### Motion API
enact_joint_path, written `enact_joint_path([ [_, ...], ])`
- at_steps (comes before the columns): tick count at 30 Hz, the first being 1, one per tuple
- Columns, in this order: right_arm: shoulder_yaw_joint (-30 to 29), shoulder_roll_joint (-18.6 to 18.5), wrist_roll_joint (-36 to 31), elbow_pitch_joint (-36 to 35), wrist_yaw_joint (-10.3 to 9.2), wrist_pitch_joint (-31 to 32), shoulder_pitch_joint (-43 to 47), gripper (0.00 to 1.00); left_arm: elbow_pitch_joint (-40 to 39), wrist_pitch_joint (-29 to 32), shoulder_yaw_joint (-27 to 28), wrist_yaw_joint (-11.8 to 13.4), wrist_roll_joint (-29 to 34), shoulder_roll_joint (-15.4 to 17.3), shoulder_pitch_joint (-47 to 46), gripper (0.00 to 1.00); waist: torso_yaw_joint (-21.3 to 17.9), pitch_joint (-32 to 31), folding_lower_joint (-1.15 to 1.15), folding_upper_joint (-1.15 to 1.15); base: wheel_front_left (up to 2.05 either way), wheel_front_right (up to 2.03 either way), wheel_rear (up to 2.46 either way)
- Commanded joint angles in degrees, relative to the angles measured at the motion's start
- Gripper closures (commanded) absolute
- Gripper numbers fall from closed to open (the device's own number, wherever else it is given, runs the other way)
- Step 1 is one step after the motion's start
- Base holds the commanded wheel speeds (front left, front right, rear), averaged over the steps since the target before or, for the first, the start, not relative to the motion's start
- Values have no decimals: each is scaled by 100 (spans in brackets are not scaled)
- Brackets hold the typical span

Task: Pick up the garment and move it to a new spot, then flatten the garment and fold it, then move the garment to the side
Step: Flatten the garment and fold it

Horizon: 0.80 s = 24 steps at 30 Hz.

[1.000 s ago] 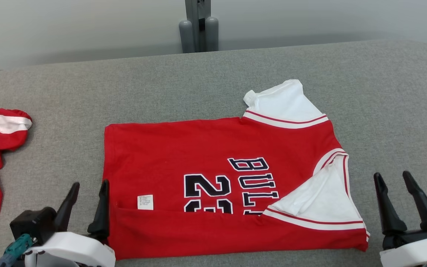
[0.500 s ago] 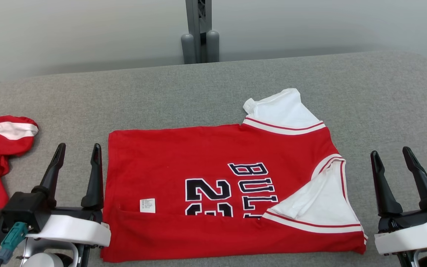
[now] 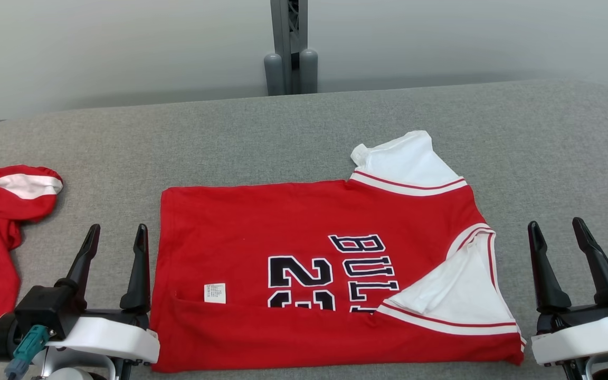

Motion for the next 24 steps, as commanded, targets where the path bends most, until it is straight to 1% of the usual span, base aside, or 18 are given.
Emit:
enact_joint_path([
  [1,-19,-25,34,35,-2,24,-36,0,40,-36,-2,-30,-24,41,-77,0,17,-15,0,0,0,0,0],
  [8,14,-26,63,23,-2,29,-56,0,100,61,-69,-124,-33,73,-281,0,5,6,0,0,0,0,0],
  [12,60,-30,89,18,-2,37,-126,0,214,251,-145,-266,-51,50,-713,0,-52,92,0,0,0,0,0],
  [15,112,-55,125,26,-2,17,-191,0,445,499,-243,-426,-70,29,-1189,0,-115,207,0,0,0,0,0],
  [18,194,-88,167,50,-2,4,-289,0,923,891,-356,-660,-209,-40,-1739,0,-211,357,0,0,0,0,0],
  [20,267,-119,187,76,-2,-2,-368,0,1422,1303,-458,-805,-292,-44,-2067,0,-310,480,0,0,0,0,0],
  [24,495,-173,240,162,-2,-57,-578,0,2390,1966,-440,-1070,-659,-125,-2679,0,-534,773,0,0,0,0,0],
])
